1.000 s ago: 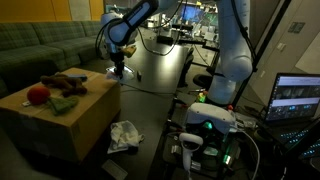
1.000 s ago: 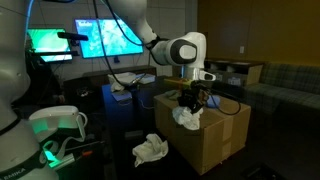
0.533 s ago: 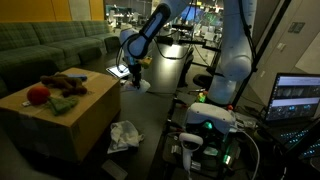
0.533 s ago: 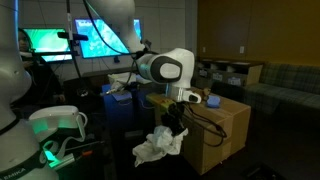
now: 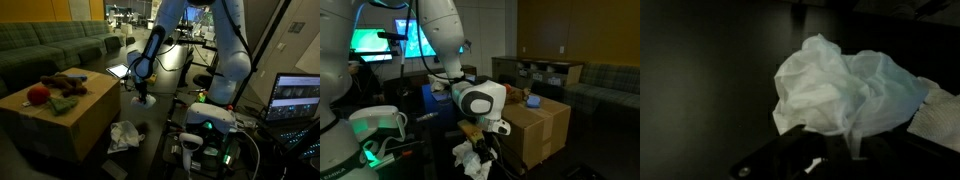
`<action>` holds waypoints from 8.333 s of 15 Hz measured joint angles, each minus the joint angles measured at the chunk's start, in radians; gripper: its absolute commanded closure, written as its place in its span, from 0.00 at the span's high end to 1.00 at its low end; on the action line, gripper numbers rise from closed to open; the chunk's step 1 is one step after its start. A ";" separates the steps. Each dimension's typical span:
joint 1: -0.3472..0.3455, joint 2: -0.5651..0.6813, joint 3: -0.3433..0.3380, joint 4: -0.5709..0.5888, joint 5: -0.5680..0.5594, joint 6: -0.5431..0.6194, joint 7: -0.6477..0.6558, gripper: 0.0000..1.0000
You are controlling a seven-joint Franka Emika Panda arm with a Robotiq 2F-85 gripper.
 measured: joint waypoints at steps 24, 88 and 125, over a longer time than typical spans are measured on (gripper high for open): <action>0.132 -0.090 -0.059 0.172 -0.083 -0.114 0.088 1.00; 0.176 0.284 0.189 1.014 -0.007 -0.356 -0.170 0.06; 0.084 0.031 0.135 0.067 0.123 -0.023 -0.163 0.59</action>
